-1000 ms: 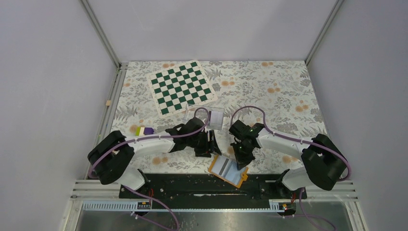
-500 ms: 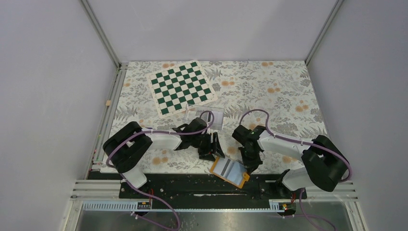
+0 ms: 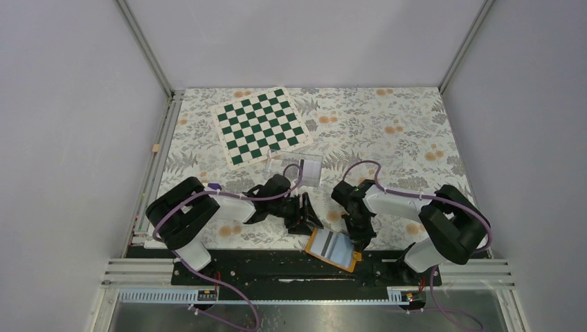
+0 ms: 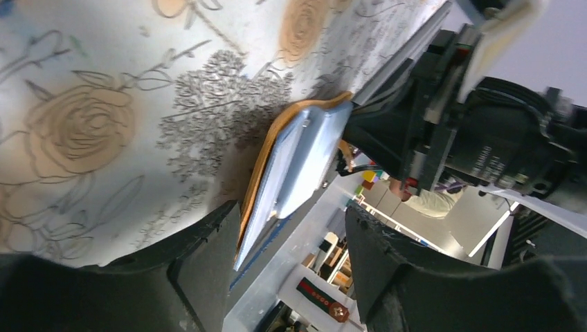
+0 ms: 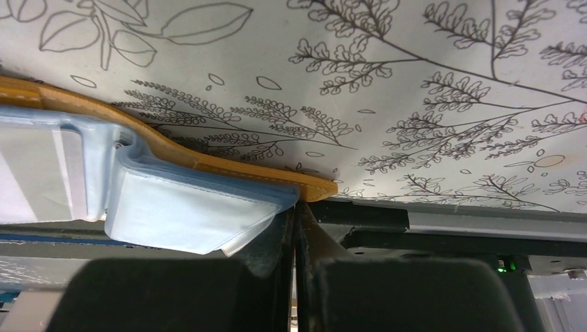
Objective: Put the credit cards into the card holder
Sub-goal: Close the card holder at the center of the board.
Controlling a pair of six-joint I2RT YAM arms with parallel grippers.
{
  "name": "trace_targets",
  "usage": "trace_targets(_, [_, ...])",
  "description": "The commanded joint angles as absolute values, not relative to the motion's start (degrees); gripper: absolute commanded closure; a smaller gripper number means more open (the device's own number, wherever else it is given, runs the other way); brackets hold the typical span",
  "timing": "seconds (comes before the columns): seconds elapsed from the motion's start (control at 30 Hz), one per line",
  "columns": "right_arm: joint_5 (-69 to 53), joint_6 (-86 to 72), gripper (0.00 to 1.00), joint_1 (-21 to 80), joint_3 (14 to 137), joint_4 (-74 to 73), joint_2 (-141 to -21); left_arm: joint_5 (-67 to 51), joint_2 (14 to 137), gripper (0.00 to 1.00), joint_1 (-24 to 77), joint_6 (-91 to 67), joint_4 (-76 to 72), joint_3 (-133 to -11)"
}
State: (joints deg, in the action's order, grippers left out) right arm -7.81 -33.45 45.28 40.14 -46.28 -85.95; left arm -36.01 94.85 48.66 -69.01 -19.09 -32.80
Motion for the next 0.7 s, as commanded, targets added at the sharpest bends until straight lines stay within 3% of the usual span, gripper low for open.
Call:
trace_targets(0.0, [-10.47,-33.34,1.0,45.22,42.48,-41.27,-87.36,-40.86,91.01,0.44,49.06,-72.07,-26.92,-33.25])
trace_targets(0.3, [-10.78,-32.22,1.0,45.18,45.51,-40.3,-88.76,-41.53,91.51,0.46,51.49,-69.13,-20.72,-36.01])
trace_targets(0.67, [-14.43,-30.88,1.0,45.18,47.76,-35.18,-90.58,-40.35,96.96,0.46,55.87,-76.89,-32.38,-36.84])
